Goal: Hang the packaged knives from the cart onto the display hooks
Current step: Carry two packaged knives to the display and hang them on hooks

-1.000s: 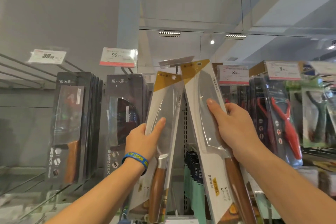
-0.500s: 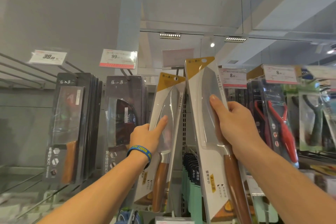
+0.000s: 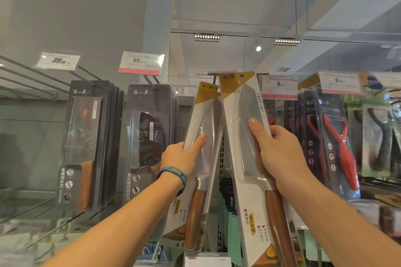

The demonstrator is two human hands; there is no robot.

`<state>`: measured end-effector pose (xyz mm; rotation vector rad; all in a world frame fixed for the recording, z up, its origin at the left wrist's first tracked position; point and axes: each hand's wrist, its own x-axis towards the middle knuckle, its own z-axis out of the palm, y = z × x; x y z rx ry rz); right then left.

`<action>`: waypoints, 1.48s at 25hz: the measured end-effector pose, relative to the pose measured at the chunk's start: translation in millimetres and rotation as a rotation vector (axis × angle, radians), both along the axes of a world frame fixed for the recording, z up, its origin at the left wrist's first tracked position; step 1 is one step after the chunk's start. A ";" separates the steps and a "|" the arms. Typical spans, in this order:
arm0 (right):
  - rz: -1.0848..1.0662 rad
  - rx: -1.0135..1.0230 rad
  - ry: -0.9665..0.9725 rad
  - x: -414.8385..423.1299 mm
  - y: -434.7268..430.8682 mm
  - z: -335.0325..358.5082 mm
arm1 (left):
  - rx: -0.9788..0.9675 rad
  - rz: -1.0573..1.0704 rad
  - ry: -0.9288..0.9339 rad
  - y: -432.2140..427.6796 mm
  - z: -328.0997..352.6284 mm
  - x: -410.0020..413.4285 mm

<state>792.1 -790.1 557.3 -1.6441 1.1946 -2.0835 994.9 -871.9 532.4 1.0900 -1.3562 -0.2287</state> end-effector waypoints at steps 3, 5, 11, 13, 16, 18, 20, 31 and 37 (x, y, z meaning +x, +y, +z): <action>0.020 0.019 -0.001 -1.1 2.6 -1.9 | 0.016 -0.019 0.006 1.2 1.3 -1.4; 0.014 0.025 0.019 -1.7 4.8 -3.4 | 0.012 -0.036 0.029 0.2 3.6 2.2; -0.006 -0.021 0.065 7.3 10.2 -4.2 | 0.011 -0.050 -0.007 -3.8 2.8 -0.8; -0.002 -0.053 0.069 11.8 13.1 1.8 | 0.002 -0.039 -0.039 -3.0 6.3 -0.4; -0.007 -0.074 0.019 9.9 13.4 11.8 | -0.037 -0.002 -0.008 -1.8 10.2 8.1; 0.002 -0.072 -0.032 4.1 12.1 15.1 | -0.033 0.019 0.018 -0.9 5.8 11.7; 0.002 -0.051 -0.054 -0.2 9.4 14.4 | -0.027 0.018 -0.011 0.0 3.7 9.8; 0.002 -0.002 -0.036 1.5 4.7 -2.1 | -0.013 0.007 -0.058 1.2 4.7 -1.7; 0.023 0.037 0.037 4.4 6.0 -10.5 | 0.000 -0.045 0.006 -0.7 4.7 3.8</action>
